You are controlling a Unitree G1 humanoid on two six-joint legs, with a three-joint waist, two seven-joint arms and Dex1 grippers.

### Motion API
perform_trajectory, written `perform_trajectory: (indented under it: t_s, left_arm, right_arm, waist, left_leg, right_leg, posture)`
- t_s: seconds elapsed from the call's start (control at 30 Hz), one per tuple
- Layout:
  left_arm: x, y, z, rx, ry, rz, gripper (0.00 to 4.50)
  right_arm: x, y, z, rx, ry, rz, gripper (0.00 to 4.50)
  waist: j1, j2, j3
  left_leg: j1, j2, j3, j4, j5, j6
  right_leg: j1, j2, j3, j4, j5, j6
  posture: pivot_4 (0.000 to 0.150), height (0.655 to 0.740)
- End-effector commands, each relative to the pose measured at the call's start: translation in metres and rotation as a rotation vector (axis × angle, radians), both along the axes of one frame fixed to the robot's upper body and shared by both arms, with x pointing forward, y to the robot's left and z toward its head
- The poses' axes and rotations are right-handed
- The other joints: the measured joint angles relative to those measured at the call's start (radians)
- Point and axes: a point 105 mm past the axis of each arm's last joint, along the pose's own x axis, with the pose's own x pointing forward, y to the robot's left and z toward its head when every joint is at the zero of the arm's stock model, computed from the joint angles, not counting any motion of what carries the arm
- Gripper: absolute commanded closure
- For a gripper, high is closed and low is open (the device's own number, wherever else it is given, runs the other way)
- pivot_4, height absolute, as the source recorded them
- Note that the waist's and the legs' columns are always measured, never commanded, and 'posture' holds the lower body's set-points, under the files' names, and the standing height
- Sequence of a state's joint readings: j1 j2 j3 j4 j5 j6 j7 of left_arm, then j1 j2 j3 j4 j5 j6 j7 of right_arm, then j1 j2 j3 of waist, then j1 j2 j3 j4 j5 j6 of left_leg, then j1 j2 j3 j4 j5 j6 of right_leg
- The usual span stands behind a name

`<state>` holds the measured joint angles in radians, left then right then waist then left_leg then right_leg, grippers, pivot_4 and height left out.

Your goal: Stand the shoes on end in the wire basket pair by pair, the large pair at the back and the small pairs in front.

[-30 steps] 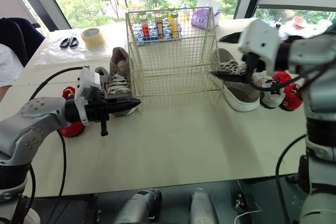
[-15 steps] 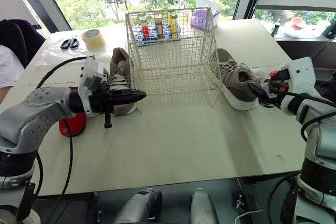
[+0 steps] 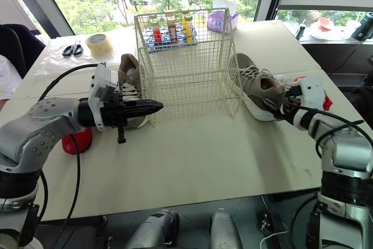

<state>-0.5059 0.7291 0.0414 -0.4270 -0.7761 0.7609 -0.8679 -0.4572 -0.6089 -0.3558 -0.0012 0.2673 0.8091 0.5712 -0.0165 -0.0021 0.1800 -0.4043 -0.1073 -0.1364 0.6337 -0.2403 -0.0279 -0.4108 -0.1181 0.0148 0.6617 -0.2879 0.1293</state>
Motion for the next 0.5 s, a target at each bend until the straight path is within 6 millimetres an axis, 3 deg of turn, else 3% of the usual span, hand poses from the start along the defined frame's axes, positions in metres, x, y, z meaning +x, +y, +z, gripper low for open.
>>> perform_trajectory:
  t_s: [0.03,0.1,0.2,0.43,0.5]
  left_arm:
    - [-0.0040,0.0006,0.0068,-0.008,-0.032,0.000,4.50]
    - [-0.0042,0.0008,0.0066,-0.009,-0.033,0.005,4.50]
    - [-0.0043,0.0011,0.0067,-0.012,-0.034,0.010,4.50]
    - [-0.0029,0.0004,0.0057,-0.012,-0.037,0.014,4.50]
    - [-0.0022,0.0003,0.0059,-0.011,-0.039,0.014,4.50]
  right_arm:
    - [0.0083,0.0043,0.0136,-0.009,-0.065,0.012,0.05]
    - [0.0111,0.0048,0.0109,-0.010,-0.062,0.010,0.05]
    - [0.0127,0.0017,0.0074,-0.026,-0.056,-0.009,0.79]
    - [0.0168,0.0066,0.0114,-0.014,-0.086,-0.011,3.77]
    - [0.0157,0.0090,0.0133,-0.014,-0.093,-0.006,4.27]
  waist:
    - [0.001,0.000,0.000]
    - [0.001,0.000,0.000]
    - [0.000,0.000,0.000]
    - [0.000,0.000,0.000]
    - [-0.001,0.000,0.000]
  left_leg:
    - [0.000,0.000,0.000,0.000,0.000,0.000]
    - [0.000,0.000,0.000,0.000,0.000,0.000]
    - [0.000,0.000,0.000,0.000,0.000,0.000]
    - [0.001,0.000,0.000,0.001,0.000,0.000]
    - [0.001,0.000,0.000,0.001,0.000,0.000]
  right_leg:
    - [0.000,0.000,0.000,0.000,0.000,0.000]
    - [0.000,0.000,0.000,0.000,0.000,0.000]
    - [0.000,0.000,0.000,0.000,0.000,0.000]
    - [0.001,0.000,0.000,0.000,0.000,0.000]
    - [0.001,0.000,0.000,0.000,0.000,0.000]
  posture:
    - [0.150,0.7400]
    - [0.150,0.7400]
    - [0.150,0.7400]
    - [0.150,0.7400]
    - [0.150,0.7400]
